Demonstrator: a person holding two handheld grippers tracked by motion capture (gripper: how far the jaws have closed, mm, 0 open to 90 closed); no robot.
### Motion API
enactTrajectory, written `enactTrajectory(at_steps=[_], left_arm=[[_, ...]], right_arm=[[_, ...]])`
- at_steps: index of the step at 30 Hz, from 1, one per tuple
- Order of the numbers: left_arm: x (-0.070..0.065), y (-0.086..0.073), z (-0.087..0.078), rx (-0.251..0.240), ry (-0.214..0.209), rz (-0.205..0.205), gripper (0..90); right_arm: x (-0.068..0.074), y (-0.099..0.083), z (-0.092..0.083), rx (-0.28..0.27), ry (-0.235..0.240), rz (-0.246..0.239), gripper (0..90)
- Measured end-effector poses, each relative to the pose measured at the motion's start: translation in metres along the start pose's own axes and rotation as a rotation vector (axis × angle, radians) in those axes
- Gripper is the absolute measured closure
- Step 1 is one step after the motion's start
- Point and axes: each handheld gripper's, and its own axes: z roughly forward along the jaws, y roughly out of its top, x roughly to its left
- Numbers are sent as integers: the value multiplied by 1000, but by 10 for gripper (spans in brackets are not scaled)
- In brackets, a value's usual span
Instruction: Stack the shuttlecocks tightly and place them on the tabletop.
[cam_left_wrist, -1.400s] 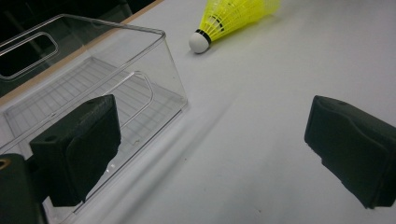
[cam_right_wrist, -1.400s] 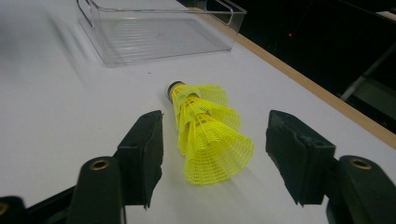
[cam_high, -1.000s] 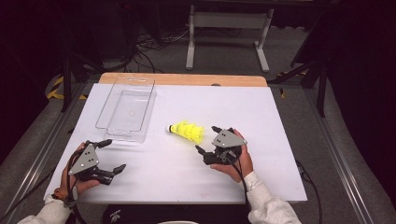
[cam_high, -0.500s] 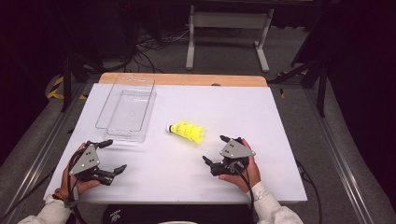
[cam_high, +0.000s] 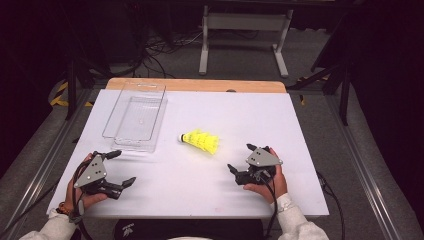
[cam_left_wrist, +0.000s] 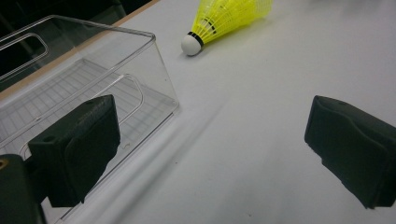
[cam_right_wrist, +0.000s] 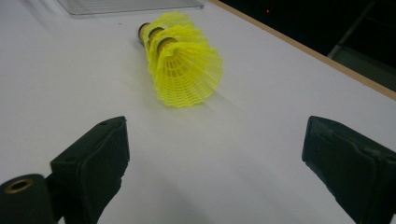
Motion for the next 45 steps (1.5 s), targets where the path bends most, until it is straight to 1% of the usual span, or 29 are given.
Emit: enactTrajectory(at_steps=[3, 6, 9, 12, 15, 17, 18, 19, 20, 23, 25, 27, 31, 32, 35, 38, 40, 44, 45], left_arm=[[0, 0, 0, -5, -1, -1, 44], [-1, 1, 0, -11, -5, -4, 44], [-1, 1, 1, -14, -4, 1, 45], [-1, 1, 0, -18, 0, -5, 49], [0, 1, 0, -20, -2, -12, 49], [0, 1, 0, -21, -4, -11, 49], [0, 1, 0, -32, 2, -8, 49], [0, 1, 0, -43, -2, -14, 49], [0, 1, 0, -38, -4, -11, 48], [1, 2, 1, -37, -3, -10, 47], [1, 2, 2, -38, -7, -11, 47], [2, 2, 3, -37, -4, -3, 47], [2, 1, 3, -38, -9, -6, 47], [3, 0, 2, -39, -11, -15, 47], [4, -1, 2, -39, -16, -22, 47], [4, -1, 1, -38, -17, -20, 47], [4, -1, 1, -41, -17, -15, 47], [3, -1, 0, -37, -21, -18, 47], [2, -2, 0, -36, -21, -18, 47]], right_arm=[[-1, 0, 0, -5, -1, -8, 84], [-1, -1, 2, 0, -14, -25, 84], [1, -1, 8, 28, -25, -50, 88], [2, 0, 12, 34, -18, -61, 93], [1, -1, 14, 36, -19, -59, 93], [-1, 0, 15, 27, -8, -34, 93], [-2, 0, 16, 25, -6, -28, 93], [-2, 0, 16, 25, -6, -28, 93], [-2, 3, 18, 18, 12, -21, 93], [-1, 6, 21, 20, 24, -21, 93], [0, 9, 24, 17, 42, -12, 93], [2, 11, 26, 18, 53, -14, 93], [2, 12, 28, 28, 63, -15, 93], [2, 12, 29, 27, 67, -13, 93], [2, 13, 33, 34, 79, 1, 93], [3, 14, 35, 39, 86, 1, 102], [5, 15, 37, 42, 102, -2, 111], [7, 18, 41, 51, 117, -3, 116], [7, 19, 43, 62, 121, -8, 118]])
